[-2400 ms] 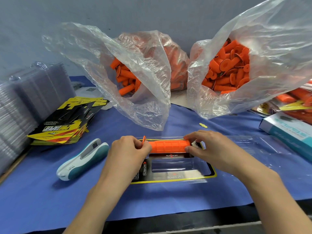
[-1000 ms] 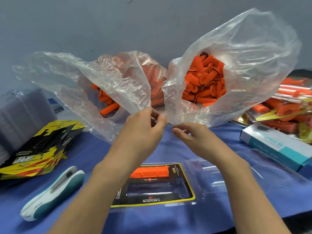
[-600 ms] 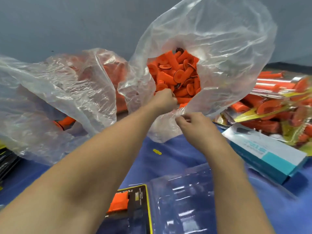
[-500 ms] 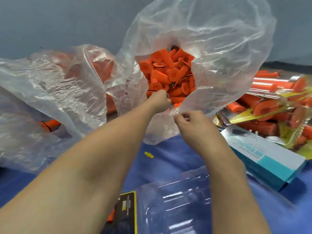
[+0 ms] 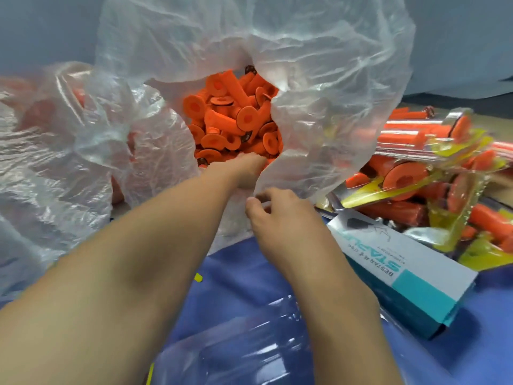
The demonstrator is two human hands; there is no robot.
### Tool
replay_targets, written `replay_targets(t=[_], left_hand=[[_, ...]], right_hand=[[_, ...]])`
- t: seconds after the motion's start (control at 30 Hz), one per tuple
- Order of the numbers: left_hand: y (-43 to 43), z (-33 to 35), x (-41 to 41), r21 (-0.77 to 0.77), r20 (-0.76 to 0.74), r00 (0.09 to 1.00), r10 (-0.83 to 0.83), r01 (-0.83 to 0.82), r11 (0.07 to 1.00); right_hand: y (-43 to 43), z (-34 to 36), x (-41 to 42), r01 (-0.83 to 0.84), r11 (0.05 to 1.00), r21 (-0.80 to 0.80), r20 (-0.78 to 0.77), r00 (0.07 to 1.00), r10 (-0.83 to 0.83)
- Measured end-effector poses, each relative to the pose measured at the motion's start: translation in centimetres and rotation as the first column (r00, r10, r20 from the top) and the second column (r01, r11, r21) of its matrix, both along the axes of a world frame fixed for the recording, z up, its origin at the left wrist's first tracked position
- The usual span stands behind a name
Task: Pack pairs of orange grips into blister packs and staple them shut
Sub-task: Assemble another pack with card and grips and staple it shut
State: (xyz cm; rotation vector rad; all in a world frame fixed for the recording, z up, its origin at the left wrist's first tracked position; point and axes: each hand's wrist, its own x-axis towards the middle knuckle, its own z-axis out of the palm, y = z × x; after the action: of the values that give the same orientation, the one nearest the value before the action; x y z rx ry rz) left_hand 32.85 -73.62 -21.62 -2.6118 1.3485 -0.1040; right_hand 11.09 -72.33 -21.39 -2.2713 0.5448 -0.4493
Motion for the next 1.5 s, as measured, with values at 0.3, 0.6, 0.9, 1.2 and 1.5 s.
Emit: replay_targets(t=[0.3, 0.6, 0.9, 1.2, 1.5], left_hand=[[9.2, 7.5, -4.8, -0.296, 0.505, 0.792, 0.341, -0.212, 0.931], [23.4, 5.7, -19.2, -0.821, -0.230, 0.963, -0.142, -0.114, 0.560], [34.0, 2.3, -23.2, -0.877, -0.245, 0.964, 0.103, -0.266, 0.399], [37.7, 2.8, -24.8, -0.874, 0.046, 0.986, 0.162, -0.038, 0.484], [39.3, 2.7, -26.1, -0.916, 0.000, 0.971, 0.237, -0.095, 0.390]], right_hand=[[3.6, 1.7, -0.3, -0.048, 0.995, 0.082, 0.111, 0.993, 0.038], [9.8, 3.2, -2.8, -0.416, 0.862, 0.290, 0.625, 0.765, 0.159], [16.4, 1.2, -4.9, -0.555, 0.816, 0.163, 0.606, 0.709, 0.361], [19.9, 1.1, -4.3, -0.478, 0.861, -0.172, 0.432, 0.749, 0.502], [21.6, 1.8, -4.9, -0.418, 0.814, -0.404, 0.333, 0.761, 0.557]])
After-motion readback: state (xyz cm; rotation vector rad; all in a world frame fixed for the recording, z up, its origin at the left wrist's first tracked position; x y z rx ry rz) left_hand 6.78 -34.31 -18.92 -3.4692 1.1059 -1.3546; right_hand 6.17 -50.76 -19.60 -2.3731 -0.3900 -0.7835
